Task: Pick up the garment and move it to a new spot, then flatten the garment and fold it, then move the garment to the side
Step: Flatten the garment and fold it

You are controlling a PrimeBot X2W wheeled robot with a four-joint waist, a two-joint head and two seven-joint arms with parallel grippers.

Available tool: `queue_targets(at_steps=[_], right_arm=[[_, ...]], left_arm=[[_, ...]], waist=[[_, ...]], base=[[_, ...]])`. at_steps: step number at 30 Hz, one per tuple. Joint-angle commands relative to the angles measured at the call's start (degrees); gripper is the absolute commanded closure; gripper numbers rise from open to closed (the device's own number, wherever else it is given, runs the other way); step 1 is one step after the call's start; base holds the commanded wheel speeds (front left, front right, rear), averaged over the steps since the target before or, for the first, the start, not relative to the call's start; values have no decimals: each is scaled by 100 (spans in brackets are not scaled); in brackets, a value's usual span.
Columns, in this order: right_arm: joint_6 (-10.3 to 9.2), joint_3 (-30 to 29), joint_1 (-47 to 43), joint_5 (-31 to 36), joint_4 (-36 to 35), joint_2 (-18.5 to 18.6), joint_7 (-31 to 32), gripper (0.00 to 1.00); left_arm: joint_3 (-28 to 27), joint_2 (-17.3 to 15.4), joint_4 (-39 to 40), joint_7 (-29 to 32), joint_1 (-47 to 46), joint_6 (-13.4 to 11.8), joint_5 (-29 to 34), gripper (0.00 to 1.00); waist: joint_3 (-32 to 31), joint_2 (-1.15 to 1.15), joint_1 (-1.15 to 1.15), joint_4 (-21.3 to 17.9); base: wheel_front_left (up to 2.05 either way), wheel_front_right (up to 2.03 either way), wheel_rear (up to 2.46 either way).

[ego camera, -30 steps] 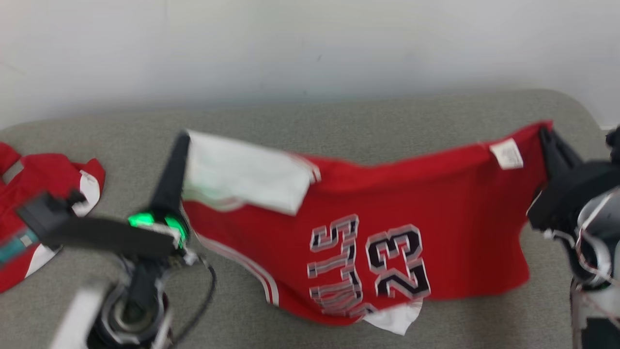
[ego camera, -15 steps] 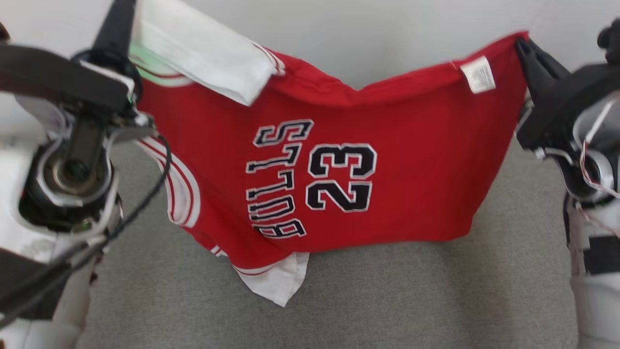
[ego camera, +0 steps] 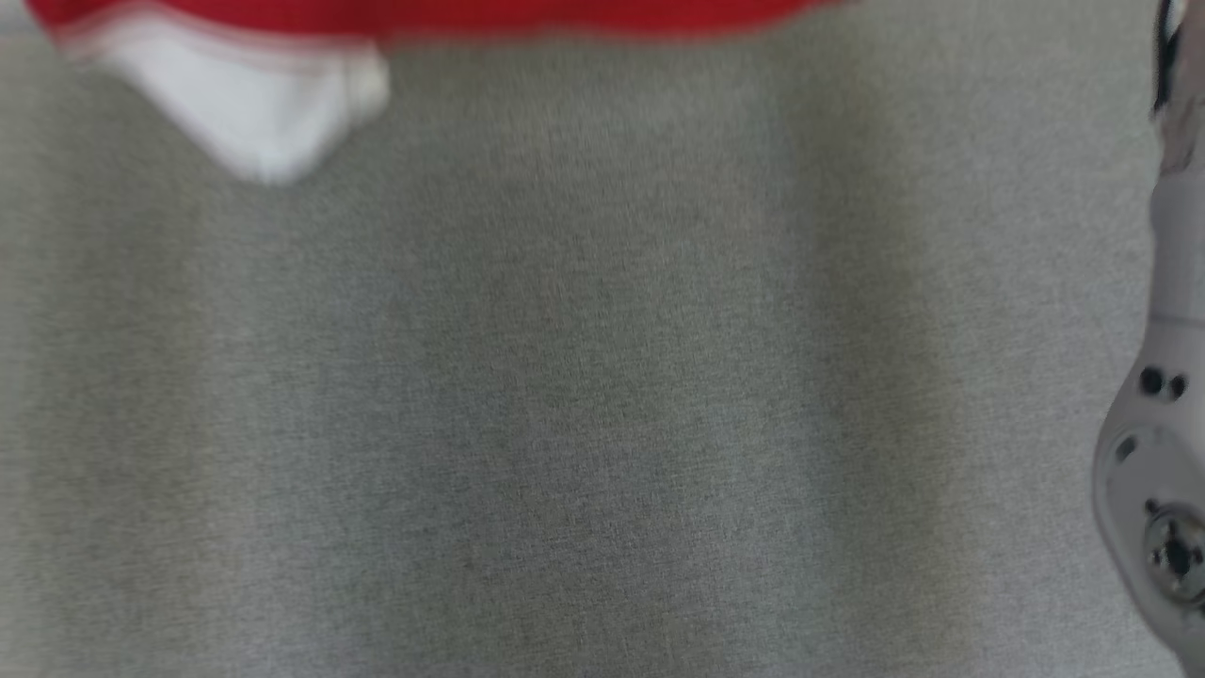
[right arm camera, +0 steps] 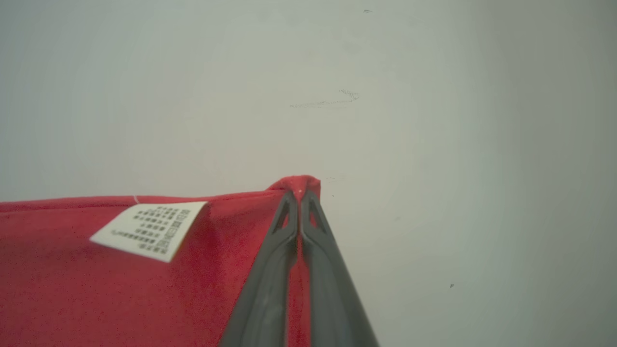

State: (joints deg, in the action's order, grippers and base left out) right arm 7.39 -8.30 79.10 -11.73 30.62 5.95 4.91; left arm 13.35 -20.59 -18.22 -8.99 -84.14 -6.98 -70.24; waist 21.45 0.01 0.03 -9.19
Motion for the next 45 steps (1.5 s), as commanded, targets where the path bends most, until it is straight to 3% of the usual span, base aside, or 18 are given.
queue_targets(at_steps=[1, 4, 7, 11, 14, 19, 20, 25, 30, 34, 38, 41, 45], right_arm=[[20, 10, 269, 216, 153, 62, -343, 100], [19, 44, 608, 519, 488, 246, -972, 100], [20, 335, 503, 710, 846, 504, -1358, 100], [19, 1055, -118, 583, 1379, 841, -1599, 100], [19, 1731, -922, -63, 1772, 1012, -1674, 100], [19, 2364, -1926, -954, 1796, 1184, -1609, 100], [19, 2364, -1926, -954, 1796, 1184, -1609, 100], [15, 2474, -3035, -1596, 1742, 1572, -1335, 100], [13, 2105, -3671, -1532, 1891, 1677, -1111, 100], [14, 1875, -4360, -1433, 1706, 1505, -981, 100], [14, 1691, -4992, -1317, 1433, 1395, -904, 100], [14, 1472, -5419, -1208, 1262, 1322, -796, 100], [14, 1127, -5997, -1004, 993, 1200, -633, 100]], left_arm=[[-64, 88, -80, -170, -322, 222, 8, 100], [-201, 228, -234, -419, -621, 700, 6, 100], [-190, 319, -393, -509, -281, 1111, 17, 100], [64, 363, -500, -542, 767, 1373, 8, 100], [166, 535, -356, -584, 2194, 1442, -256, 100], [-93, 703, 280, -622, 4021, 1459, -726, 100], [-93, 703, 280, -622, 4021, 1459, -726, 100], [-128, 788, 884, -622, 6006, 1461, -1011, 100], [47, 886, 1070, -625, 6920, 1446, -788, 100], [132, 1030, 1180, -627, 7754, 1398, -616, 100], [339, 1155, 1319, -128, 8532, 1206, -1219, 100], [419, 1003, 1492, 249, 8932, 1000, -1464, 100], [341, 920, 1706, 322, 9255, 782, -1628, 100]], waist=[[861, -1, -3, -185], [938, -1, -3, -105], [905, -1, -3, 47], [711, -1, -3, 258], [373, -1, -3, 454], [-215, -1, -3, 634], [-215, -1, -3, 634], [-997, -1, -3, 824], [-1394, -1, -3, 876], [-1759, -1, -3, 819], [-1994, -1, -3, 727], [-2097, -1, -3, 724], [-2177, -1, -3, 718]], base=[[0, 0, 0], [0, 0, 0], [0, 0, 0], [0, 0, 0], [0, 0, 0], [0, 0, 0], [0, 0, 0], [0, 0, 0], [0, 0, 0], [0, 0, 0], [0, 0, 0], [0, 0, 0], [0, 0, 0]])
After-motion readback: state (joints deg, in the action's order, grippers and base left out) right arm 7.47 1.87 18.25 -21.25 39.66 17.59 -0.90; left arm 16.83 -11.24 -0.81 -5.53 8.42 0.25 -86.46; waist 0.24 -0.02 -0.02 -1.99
